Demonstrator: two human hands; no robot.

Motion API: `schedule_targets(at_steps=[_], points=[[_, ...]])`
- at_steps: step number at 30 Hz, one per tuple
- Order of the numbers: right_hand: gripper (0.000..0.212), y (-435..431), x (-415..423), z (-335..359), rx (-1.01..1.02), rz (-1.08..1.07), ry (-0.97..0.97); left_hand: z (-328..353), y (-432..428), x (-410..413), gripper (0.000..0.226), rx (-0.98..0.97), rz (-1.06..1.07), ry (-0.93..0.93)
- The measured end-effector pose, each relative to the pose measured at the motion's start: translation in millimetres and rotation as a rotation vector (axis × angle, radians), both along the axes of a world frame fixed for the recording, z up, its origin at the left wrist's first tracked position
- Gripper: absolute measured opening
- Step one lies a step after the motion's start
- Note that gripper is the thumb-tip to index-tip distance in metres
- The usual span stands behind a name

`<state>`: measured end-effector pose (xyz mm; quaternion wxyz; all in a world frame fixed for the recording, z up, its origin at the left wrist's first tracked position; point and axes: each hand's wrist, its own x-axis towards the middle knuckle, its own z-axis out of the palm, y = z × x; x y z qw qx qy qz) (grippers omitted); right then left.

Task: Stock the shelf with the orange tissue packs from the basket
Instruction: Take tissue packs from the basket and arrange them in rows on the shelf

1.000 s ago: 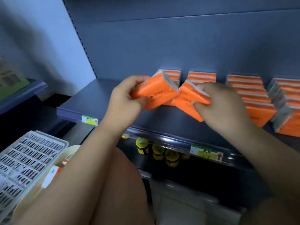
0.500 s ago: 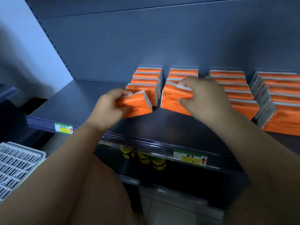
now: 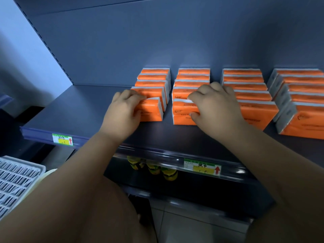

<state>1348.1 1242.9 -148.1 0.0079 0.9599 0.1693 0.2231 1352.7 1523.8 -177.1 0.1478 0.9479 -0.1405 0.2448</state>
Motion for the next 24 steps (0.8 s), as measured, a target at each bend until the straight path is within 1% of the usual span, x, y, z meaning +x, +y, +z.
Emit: schedule_targets(at_steps=[3, 6, 8, 13, 16, 18, 19, 21, 24], points=[[0.039, 5.7, 0.8, -3.8, -0.005, 0.001, -0.048, 0.8, -3.8, 2.0, 0.054, 0.023, 0.030, -0.020], [0.053, 11.9, 1.5, -5.7, 0.023, -0.012, -0.061, 2.4, -4.3, 3.3, 0.054, 0.027, 0.056, -0.018], [0.058, 16.3, 1.4, -8.5, 0.033, -0.030, -0.061, 4.0, -3.2, 3.2, 0.053, 0.018, 0.077, 0.005], [0.056, 28.6, 5.4, -9.2, -0.018, -0.064, 0.033, 6.1, 6.1, 5.6, 0.051, -0.008, 0.073, 0.038], [0.053, 31.4, 6.7, -8.6, -0.031, -0.072, 0.038, 6.0, 11.5, 8.1, 0.049, -0.032, 0.063, 0.054], [0.057, 30.2, 5.4, -14.7, -0.024, -0.067, 0.026, 5.3, 14.0, 8.8, 0.047, -0.039, 0.043, 0.058], [0.060, 29.6, 4.0, -18.5, 0.000, -0.058, 0.020, 5.4, 14.8, 8.8, 0.047, -0.042, 0.035, 0.058], [0.066, 31.7, -0.7, -22.0, 0.115, -0.036, 0.020, 5.7, 15.3, 8.8, 0.047, -0.059, 0.028, 0.072], [0.065, 48.9, -14.1, -12.9, 0.293, 0.039, -0.018, 7.3, 14.0, 9.0, 0.054, -0.124, 0.023, 0.142]])
